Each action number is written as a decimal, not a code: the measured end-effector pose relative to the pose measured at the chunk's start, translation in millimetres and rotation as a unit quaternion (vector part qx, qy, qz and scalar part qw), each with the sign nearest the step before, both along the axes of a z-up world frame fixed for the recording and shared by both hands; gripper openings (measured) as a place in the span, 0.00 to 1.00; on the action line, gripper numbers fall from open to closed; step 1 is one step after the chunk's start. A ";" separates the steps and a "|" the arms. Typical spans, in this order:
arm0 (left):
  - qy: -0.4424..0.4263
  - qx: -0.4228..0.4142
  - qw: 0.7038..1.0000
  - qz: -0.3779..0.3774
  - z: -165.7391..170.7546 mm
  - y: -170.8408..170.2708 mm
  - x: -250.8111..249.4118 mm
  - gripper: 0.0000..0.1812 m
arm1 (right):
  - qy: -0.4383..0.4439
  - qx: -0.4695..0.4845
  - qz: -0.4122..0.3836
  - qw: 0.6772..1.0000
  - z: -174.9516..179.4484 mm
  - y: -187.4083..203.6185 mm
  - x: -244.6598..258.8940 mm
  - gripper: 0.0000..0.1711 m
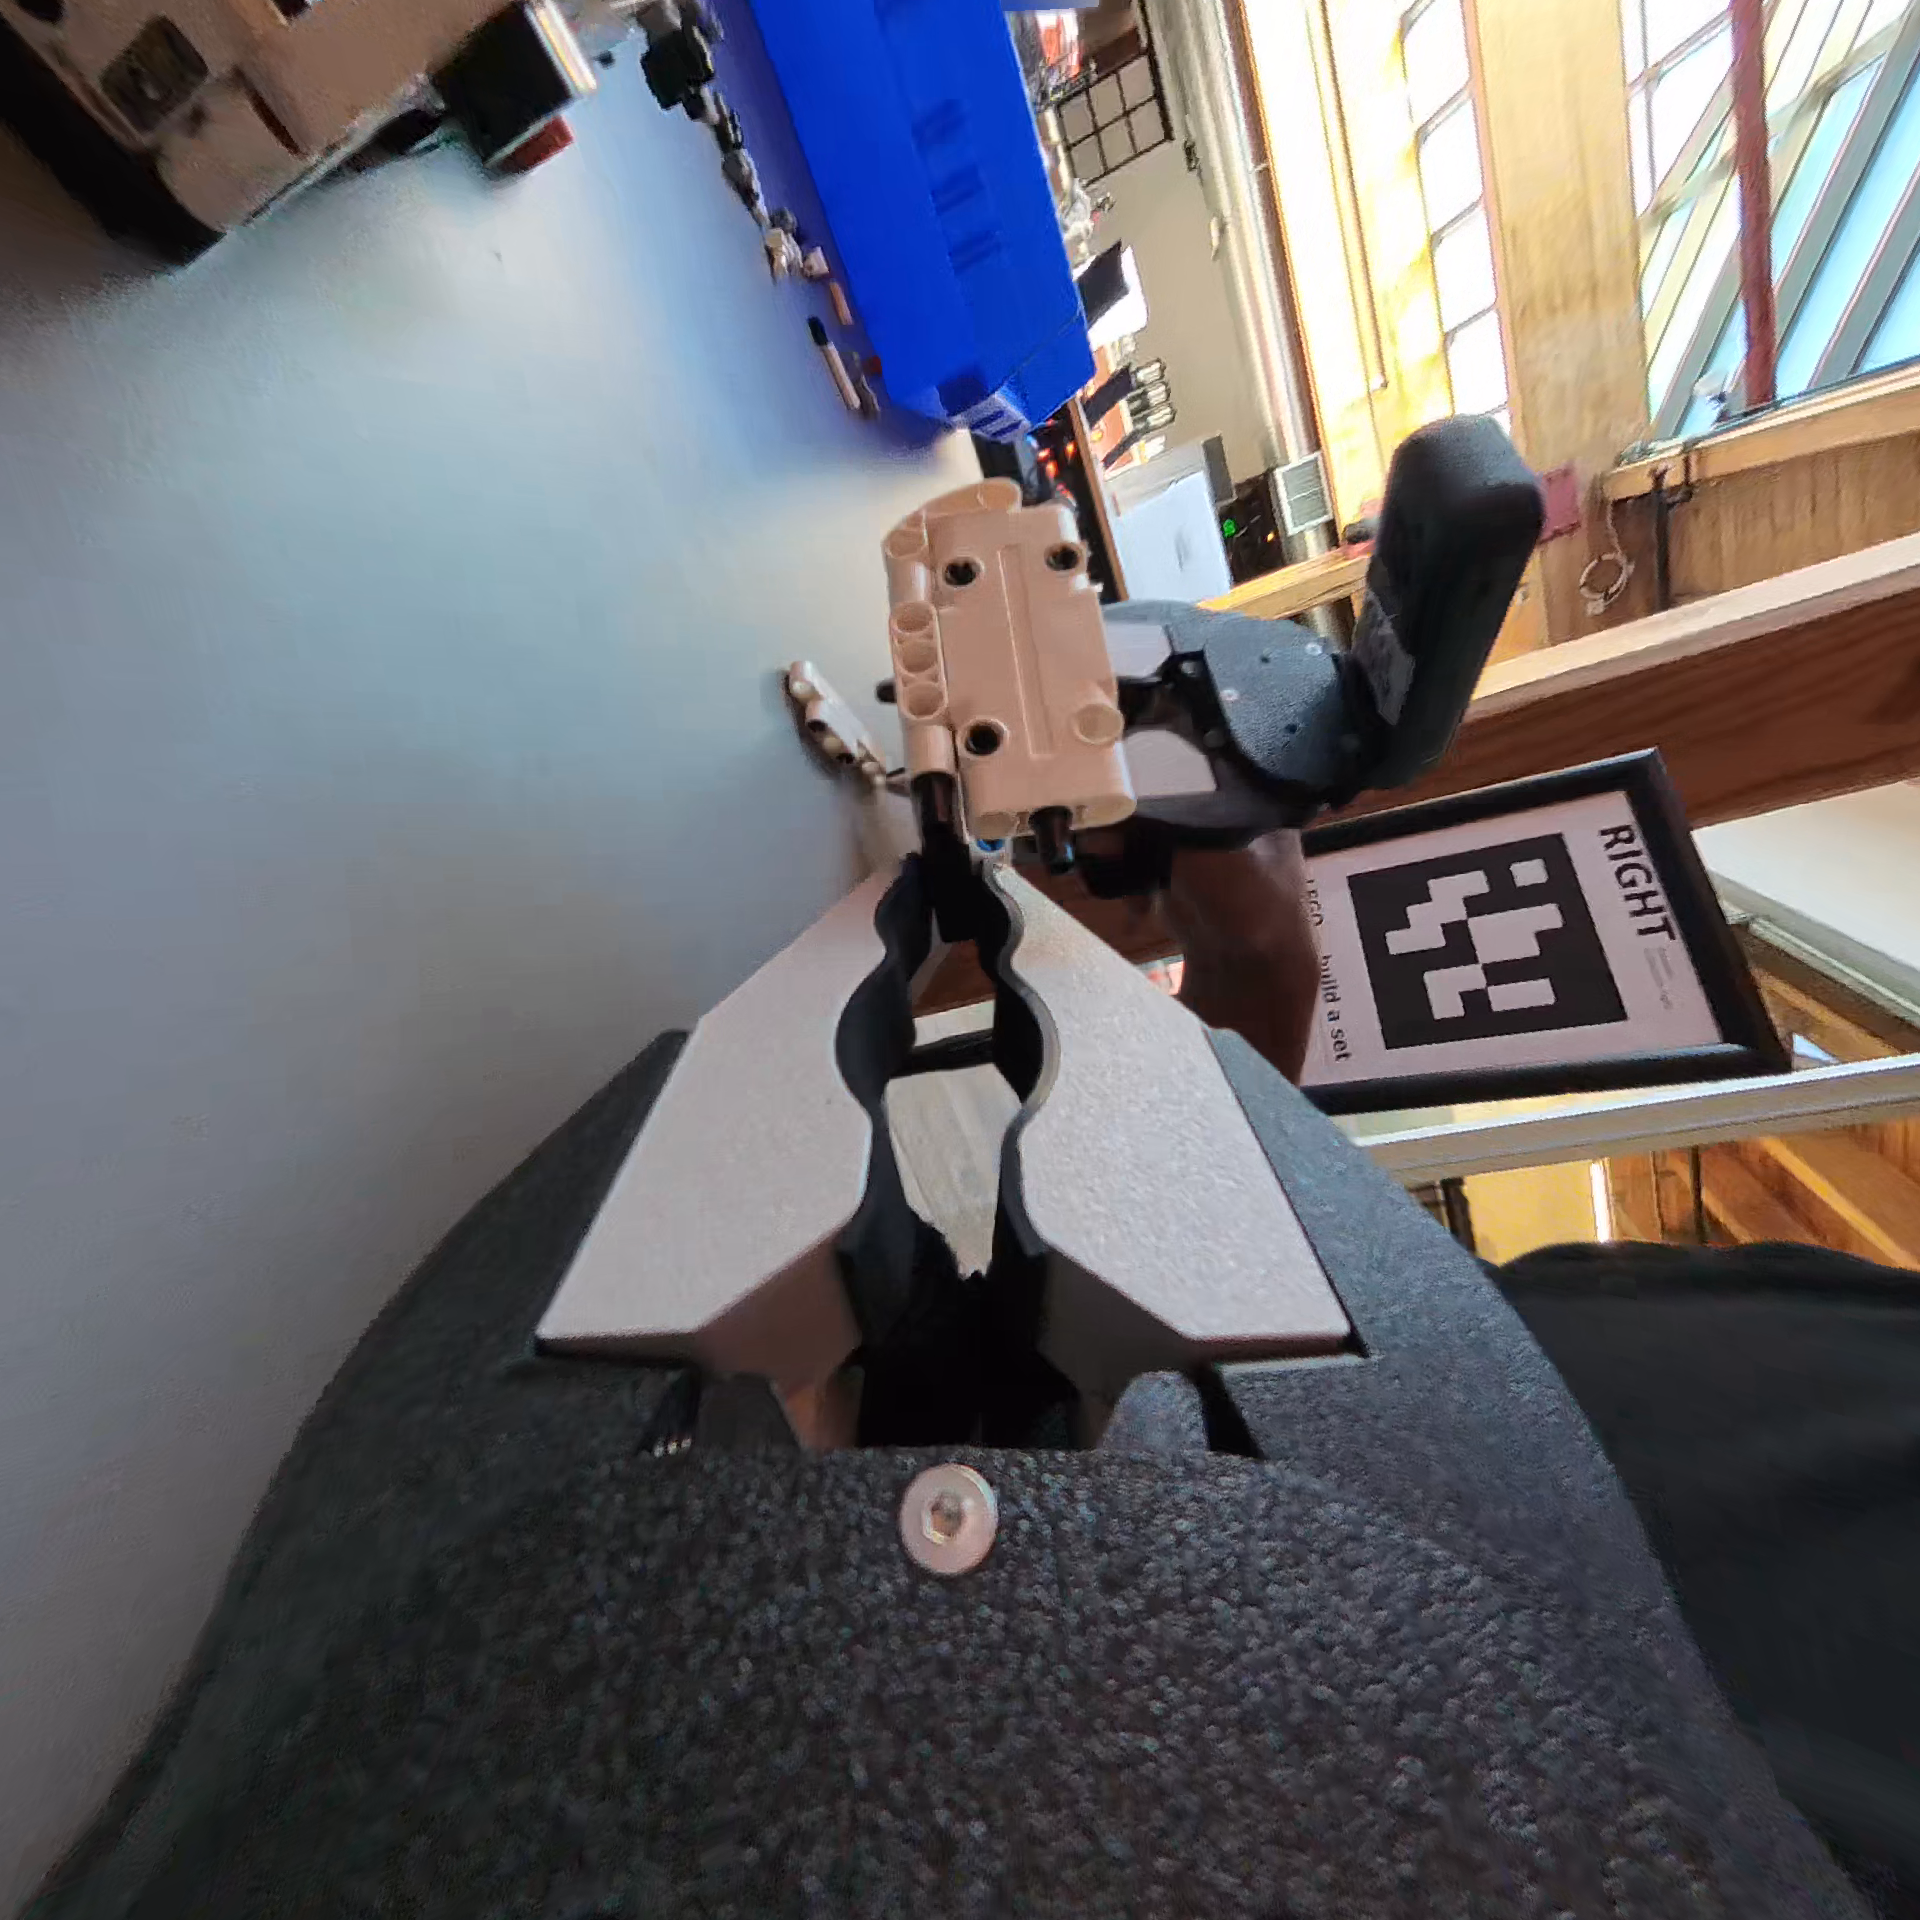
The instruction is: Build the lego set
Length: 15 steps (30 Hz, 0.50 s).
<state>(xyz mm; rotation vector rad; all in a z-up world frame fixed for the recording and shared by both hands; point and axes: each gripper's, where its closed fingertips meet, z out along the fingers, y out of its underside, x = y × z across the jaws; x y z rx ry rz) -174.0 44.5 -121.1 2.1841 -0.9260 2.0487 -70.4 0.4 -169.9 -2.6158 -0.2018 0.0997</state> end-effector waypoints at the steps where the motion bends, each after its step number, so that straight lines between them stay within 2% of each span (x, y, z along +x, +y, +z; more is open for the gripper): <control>1: 0.005 0.007 1.000 -0.014 -1.6 -1.9 -1.4 0.04 | 0.037 0.032 0.006 0.999 10.5 5.0 -5.4 0.19; 3: 0.013 0.008 0.999 -0.043 -3.7 -6.9 -2.6 0.04 | 0.136 0.119 0.030 0.983 41.0 18.8 -24.3 0.19; 5: 0.011 0.000 0.998 -0.067 -1.9 -10.6 -1.4 0.04 | 0.248 0.189 0.061 0.948 69.6 29.7 -47.1 0.19; 7: 0.005 -0.012 0.997 -0.077 2.2 -11.1 0.7 0.04 | 0.325 0.198 0.078 0.921 77.3 33.9 -62.2 0.19; 11: -0.003 -0.002 0.994 -0.107 9.6 -11.6 2.4 0.04 | 0.342 0.198 0.062 0.916 65.1 47.7 -66.8 0.10; 15: -0.025 0.007 0.997 -0.073 16.9 8.2 10.6 0.07 | 0.373 0.224 -0.022 0.900 63.1 65.6 -57.8 0.06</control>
